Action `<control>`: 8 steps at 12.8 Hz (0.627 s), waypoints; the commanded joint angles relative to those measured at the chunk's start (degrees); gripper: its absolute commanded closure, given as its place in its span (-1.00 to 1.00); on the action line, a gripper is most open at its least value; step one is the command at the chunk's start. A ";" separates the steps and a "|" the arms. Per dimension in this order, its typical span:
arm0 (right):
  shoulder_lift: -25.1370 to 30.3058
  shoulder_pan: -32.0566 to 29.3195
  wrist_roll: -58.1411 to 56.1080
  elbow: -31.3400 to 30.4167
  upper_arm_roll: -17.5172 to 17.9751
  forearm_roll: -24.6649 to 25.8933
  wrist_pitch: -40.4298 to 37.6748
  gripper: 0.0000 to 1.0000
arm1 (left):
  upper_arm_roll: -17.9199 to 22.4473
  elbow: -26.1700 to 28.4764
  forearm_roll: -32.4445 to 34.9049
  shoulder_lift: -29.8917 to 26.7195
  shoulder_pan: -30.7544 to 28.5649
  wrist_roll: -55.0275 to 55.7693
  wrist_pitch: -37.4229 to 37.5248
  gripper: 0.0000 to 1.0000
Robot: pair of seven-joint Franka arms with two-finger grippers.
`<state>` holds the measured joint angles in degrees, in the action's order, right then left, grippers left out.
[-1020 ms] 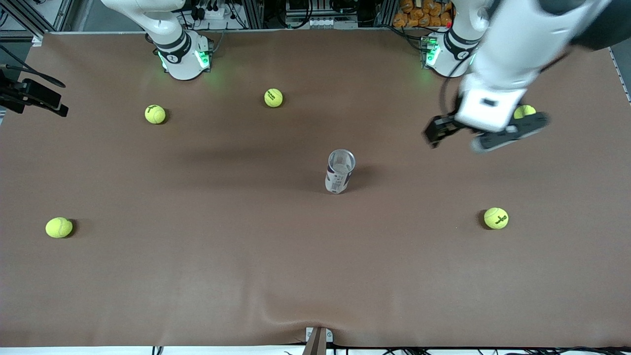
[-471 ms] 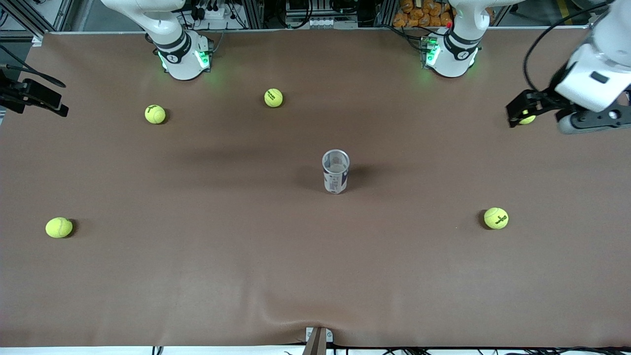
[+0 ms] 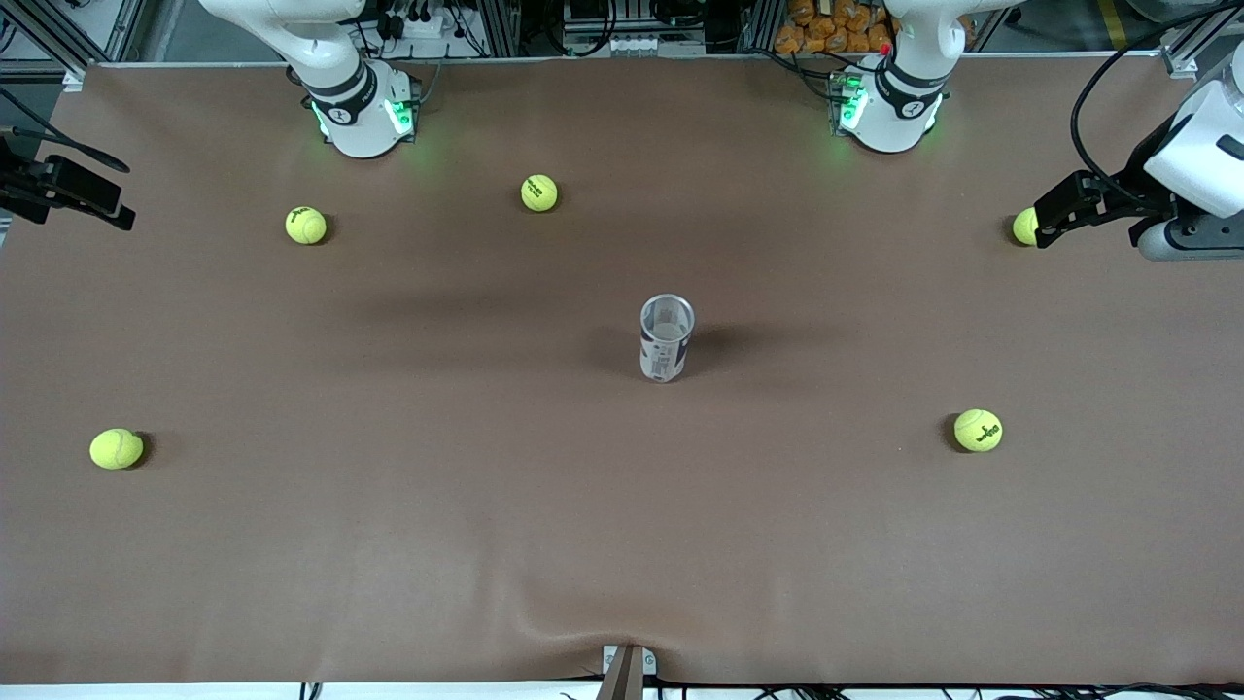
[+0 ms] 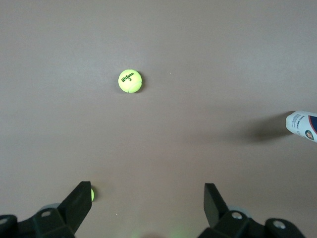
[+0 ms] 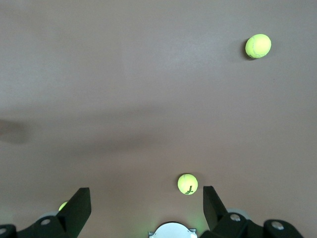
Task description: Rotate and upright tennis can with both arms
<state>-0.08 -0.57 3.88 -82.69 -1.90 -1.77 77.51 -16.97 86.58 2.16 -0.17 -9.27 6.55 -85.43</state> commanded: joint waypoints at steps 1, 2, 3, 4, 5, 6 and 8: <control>1.22 -0.13 0.52 -0.89 0.67 0.01 0.18 -1.00 | -0.25 0.00 -0.58 -0.54 -0.40 -1.02 -1.14 -1.00; 1.22 -0.13 0.52 -0.89 0.67 0.01 0.18 -1.00 | -0.25 -0.53 -0.49 -0.10 -0.22 -1.02 -1.14 -1.00; 1.22 -0.13 0.52 -0.89 0.67 0.01 0.18 -1.00 | -0.25 -0.54 -0.58 -0.01 -0.40 -1.10 -1.14 -1.00; 1.22 -0.22 0.52 -0.89 0.67 0.01 0.18 -1.00 | -0.25 -0.62 -0.58 -0.01 -0.49 -1.19 -1.06 -1.00; 1.22 -0.22 0.60 -0.89 0.59 0.01 0.10 -1.00 | -0.17 -0.62 -0.58 -0.01 -0.49 -0.93 -1.06 -1.00; 1.30 -0.22 0.52 -0.89 0.67 0.01 0.09 -1.00 | -0.08 -1.93 -0.23 -0.01 -0.40 -0.58 -1.06 -1.00; 1.31 -0.22 0.52 -0.89 0.59 0.01 0.09 -1.00 | -0.16 -2.55 1.35 0.17 -0.05 -0.14 -1.14 -1.00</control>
<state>-0.07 -0.57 3.88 -82.69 -1.54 -1.77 77.51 -16.95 85.46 2.33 -0.14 -9.27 6.55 -86.57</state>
